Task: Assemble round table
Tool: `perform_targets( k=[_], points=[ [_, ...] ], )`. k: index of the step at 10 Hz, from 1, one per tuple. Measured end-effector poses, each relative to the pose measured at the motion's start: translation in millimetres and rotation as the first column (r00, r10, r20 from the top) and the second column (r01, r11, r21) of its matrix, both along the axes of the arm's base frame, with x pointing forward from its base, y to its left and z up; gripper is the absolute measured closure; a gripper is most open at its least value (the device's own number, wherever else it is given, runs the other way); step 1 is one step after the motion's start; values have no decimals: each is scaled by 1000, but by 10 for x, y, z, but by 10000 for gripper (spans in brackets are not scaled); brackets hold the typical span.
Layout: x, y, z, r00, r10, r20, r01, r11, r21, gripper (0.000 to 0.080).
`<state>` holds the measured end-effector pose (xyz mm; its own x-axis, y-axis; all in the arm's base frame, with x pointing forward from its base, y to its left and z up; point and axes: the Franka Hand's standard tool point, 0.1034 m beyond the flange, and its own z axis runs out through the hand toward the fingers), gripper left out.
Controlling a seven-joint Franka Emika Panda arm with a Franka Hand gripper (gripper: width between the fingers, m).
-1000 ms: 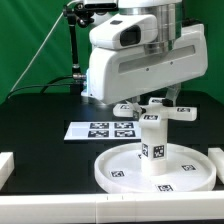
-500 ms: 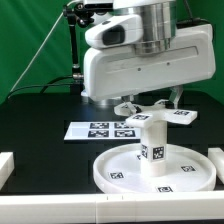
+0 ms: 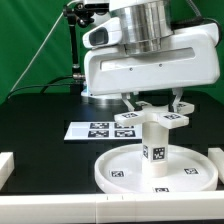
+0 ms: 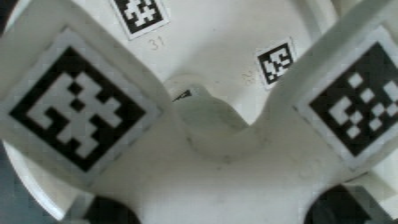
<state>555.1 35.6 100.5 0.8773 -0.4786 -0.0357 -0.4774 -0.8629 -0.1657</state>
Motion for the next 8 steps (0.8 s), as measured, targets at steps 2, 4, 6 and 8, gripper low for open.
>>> perform_targets(
  k=[2, 4, 6, 8],
  points=[
    [2, 4, 0, 981, -193, -32, 193, 981, 15, 353],
    [18, 13, 1, 938, -344, -49, 345, 938, 19, 353],
    [34, 15, 0, 896, -440, -52, 442, 897, 19, 353],
    [36, 10, -1, 836, -543, -75, 546, 837, 21, 353]
  ],
)
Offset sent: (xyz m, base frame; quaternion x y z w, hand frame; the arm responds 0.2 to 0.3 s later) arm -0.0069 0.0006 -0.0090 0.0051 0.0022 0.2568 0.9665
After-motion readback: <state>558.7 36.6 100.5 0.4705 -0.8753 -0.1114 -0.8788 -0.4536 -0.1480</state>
